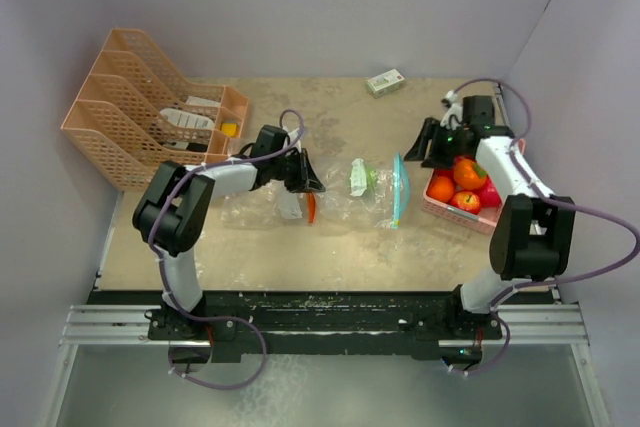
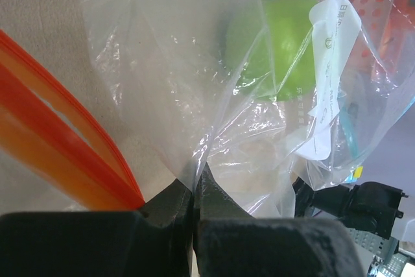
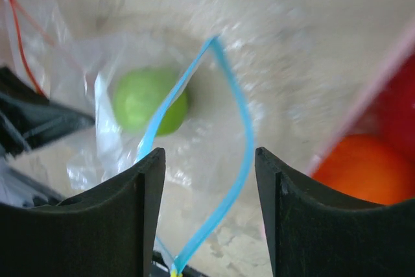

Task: Open the zip-top bag and remove the fake food
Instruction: Pick up the fake fruit from the zipper food storage bag.

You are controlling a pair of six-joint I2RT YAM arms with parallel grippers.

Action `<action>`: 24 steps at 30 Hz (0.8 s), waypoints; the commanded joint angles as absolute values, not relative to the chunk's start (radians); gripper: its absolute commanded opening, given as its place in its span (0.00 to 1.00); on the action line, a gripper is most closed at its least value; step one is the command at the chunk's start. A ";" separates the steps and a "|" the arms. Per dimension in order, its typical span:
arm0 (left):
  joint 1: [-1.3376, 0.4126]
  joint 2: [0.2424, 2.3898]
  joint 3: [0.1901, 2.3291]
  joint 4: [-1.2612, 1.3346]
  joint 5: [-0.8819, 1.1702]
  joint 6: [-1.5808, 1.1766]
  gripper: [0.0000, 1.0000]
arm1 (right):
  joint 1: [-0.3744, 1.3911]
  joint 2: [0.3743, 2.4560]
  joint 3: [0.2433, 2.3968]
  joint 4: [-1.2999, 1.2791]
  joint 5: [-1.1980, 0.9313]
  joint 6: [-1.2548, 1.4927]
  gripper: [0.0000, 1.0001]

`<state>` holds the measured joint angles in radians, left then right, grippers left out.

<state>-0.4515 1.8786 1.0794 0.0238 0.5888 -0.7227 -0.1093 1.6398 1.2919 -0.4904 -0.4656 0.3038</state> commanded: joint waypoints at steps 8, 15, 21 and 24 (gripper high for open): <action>-0.443 1.901 1.118 0.077 0.617 -0.743 0.00 | 0.085 1.565 1.059 -0.384 -0.497 0.339 0.13; -0.443 1.884 1.094 0.075 0.606 -0.747 0.00 | 0.172 1.652 1.120 -0.341 -0.522 0.337 0.08; -0.444 1.862 1.096 0.035 0.595 -0.728 0.00 | 0.227 1.743 1.234 -0.324 -0.511 0.333 0.37; -0.443 1.852 1.104 0.009 0.587 -0.716 0.00 | 0.246 1.768 1.282 -0.342 -0.480 0.320 0.52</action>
<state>-0.4511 1.9003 1.0821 0.0235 0.5941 -0.7395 0.2245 1.7599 1.1954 -0.3534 -0.4927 0.3351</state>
